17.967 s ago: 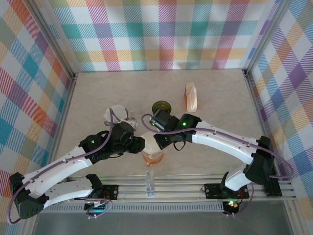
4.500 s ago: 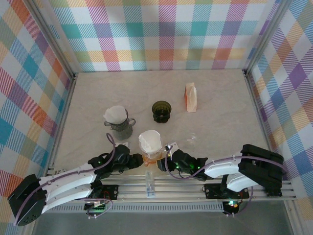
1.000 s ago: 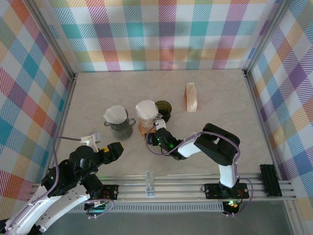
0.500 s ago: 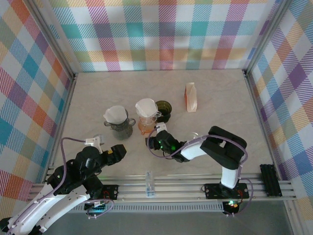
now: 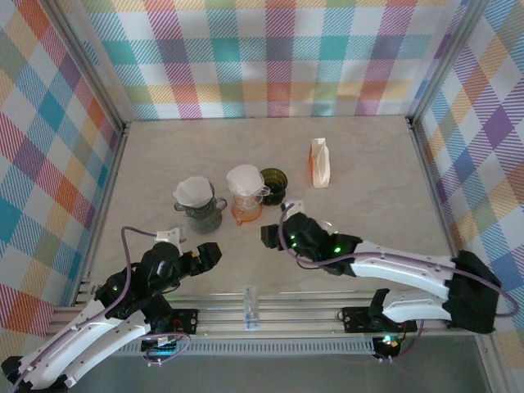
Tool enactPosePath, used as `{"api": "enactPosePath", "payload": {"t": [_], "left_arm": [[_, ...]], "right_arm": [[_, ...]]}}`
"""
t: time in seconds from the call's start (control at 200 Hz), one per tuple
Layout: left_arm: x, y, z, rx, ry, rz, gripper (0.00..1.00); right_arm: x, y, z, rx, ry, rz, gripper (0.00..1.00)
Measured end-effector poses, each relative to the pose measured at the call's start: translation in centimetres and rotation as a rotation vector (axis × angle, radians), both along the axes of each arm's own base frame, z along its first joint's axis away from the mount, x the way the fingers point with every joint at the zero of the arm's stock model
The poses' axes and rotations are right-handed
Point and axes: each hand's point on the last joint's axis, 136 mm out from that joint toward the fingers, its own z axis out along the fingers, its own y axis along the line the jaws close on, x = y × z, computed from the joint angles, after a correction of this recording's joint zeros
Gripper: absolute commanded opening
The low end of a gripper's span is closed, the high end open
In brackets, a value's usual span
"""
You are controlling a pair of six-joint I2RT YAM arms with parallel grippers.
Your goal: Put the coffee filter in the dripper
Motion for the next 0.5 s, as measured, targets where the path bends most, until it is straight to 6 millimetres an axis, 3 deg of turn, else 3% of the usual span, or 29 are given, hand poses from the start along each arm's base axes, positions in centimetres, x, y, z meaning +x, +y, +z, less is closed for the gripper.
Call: {"api": "enactPosePath", "payload": {"t": [0.12, 0.265, 0.395, 0.5], "left_arm": [[0.0, -0.2, -0.4, -0.001, 0.003, -0.005, 1.00], [0.1, -0.4, -0.4, -0.008, 0.002, -0.010, 1.00], [0.1, -0.4, -0.3, -0.014, -0.003, -0.010, 1.00], [0.1, -0.4, -0.4, -0.019, -0.003, -0.009, 1.00]], "right_arm": [[2.5, -5.9, 1.1, -0.031, 0.042, -0.154, 0.73], [4.8, -12.8, -0.3, -0.070, 0.169, -0.321, 0.75], [5.6, -15.6, -2.6, -0.066, 0.314, -0.361, 0.76], [5.9, -16.0, -4.7, -0.057, 0.408, -0.341, 0.78]]}}
